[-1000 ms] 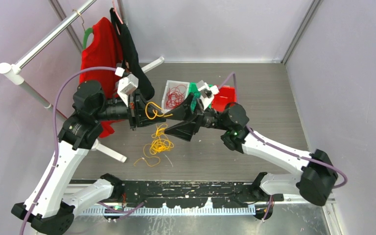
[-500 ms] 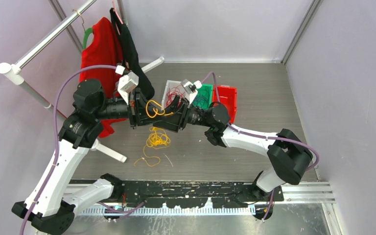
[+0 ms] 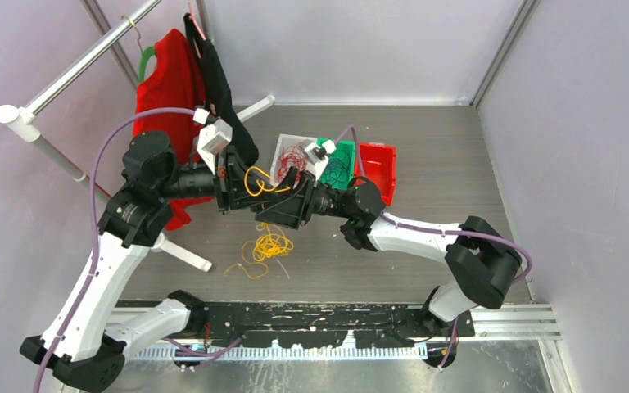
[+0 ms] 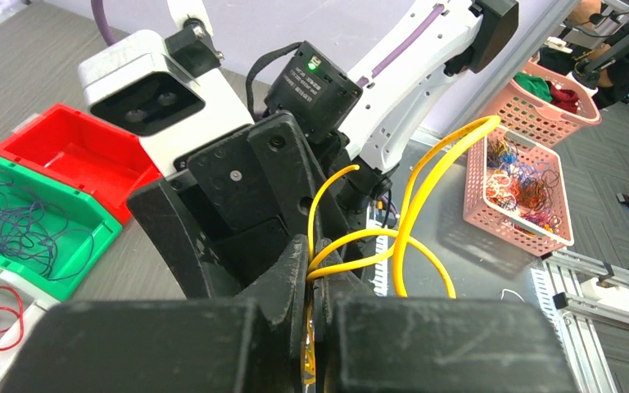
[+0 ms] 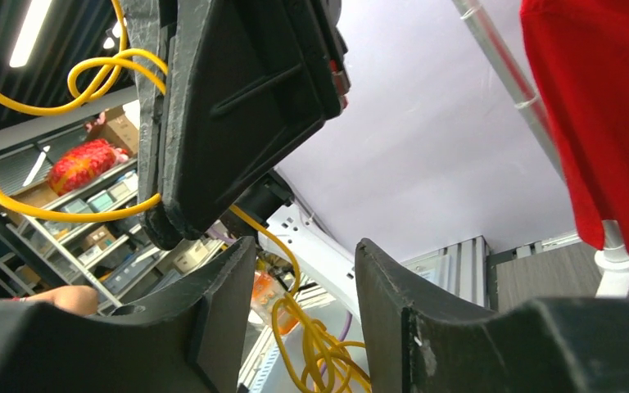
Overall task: Untangle the cables
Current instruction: Untie the cable.
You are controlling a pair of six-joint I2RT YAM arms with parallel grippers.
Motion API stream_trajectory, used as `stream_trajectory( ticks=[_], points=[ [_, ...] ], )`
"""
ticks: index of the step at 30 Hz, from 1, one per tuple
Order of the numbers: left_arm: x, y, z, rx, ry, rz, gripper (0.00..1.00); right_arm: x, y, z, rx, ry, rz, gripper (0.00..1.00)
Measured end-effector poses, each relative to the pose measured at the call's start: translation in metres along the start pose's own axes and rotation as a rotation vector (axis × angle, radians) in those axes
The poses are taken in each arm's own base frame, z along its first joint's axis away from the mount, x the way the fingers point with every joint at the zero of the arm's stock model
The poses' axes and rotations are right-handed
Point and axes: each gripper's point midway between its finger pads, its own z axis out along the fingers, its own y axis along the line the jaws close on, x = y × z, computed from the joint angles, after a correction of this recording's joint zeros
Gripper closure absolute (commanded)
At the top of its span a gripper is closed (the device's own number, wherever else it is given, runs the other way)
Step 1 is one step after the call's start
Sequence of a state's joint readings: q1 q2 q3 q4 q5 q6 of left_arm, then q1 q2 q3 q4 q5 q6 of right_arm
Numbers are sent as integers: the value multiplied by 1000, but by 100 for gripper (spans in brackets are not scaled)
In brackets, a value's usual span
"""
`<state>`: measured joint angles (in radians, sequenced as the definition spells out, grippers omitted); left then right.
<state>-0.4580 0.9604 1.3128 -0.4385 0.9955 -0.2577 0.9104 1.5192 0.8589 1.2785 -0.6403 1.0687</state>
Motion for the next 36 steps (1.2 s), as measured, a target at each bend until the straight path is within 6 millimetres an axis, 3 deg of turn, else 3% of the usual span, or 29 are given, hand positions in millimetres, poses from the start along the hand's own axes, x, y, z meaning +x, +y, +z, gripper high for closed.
stream_trajectory(
  ticks=[8, 14, 24, 36],
  points=[
    [1, 2, 1, -1, 2, 0, 100, 2, 6, 5, -20, -6, 31, 58],
    [-10, -2, 0, 1, -9, 19, 100, 2, -6, 5, 24, -22, 50, 70],
    [-32, -4, 0, -7, -20, 39, 100, 19, -37, 1, 169, 22, 45, 70],
    [-68, -9, 0, -10, -60, 119, 100, 56, -72, -14, 344, 115, 22, 66]
  ],
)
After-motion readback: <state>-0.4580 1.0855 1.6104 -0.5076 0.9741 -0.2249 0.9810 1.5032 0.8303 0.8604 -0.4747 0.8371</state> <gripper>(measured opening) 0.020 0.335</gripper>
